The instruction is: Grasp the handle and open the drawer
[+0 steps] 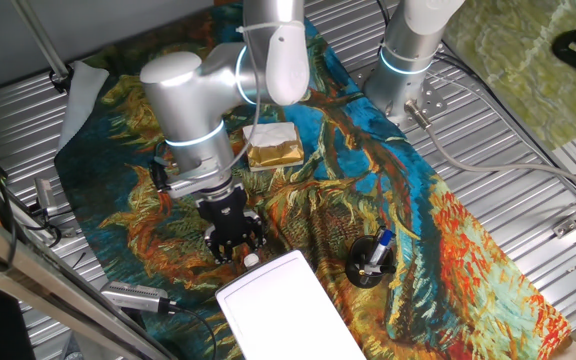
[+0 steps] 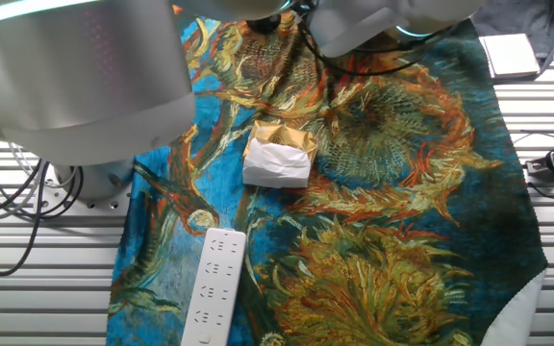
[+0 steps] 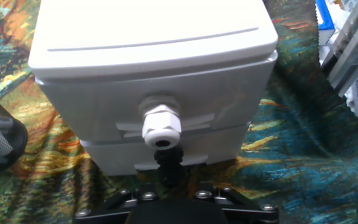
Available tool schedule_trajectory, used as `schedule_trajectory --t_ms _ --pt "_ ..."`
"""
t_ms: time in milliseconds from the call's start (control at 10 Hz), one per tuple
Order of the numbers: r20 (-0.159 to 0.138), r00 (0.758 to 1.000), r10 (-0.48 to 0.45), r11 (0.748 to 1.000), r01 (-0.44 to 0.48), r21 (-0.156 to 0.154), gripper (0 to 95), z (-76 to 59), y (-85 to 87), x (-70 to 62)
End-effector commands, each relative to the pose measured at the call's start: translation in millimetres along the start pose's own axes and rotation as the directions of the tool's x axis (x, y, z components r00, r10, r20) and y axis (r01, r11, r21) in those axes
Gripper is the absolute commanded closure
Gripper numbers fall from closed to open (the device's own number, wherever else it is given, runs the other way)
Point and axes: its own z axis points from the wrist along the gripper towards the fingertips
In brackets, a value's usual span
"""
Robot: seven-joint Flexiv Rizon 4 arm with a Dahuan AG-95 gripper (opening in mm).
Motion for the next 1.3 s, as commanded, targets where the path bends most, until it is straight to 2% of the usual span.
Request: schedule_trajectory --t_ms 100,200,600,900,1300 --pt "-0.004 1.0 -0.01 1.0 0.01 0.001 57.0 0.0 -0.4 0.2" --pt "-0.004 1.0 -0.012 1.0 0.012 0.002 57.0 0.0 -0.3 0.2" --pt "-0.032 0.999 -0.005 1.0 0.006 0.014 57.0 0.0 -0.1 0.2" --pt "-0.06 0.998 -0.015 1.0 0.015 0.007 57.0 0.0 -0.1 0.2" --pt "-0.072 0.996 -0.05 0.999 0.05 -0.005 57.0 0.0 -0.1 0.2"
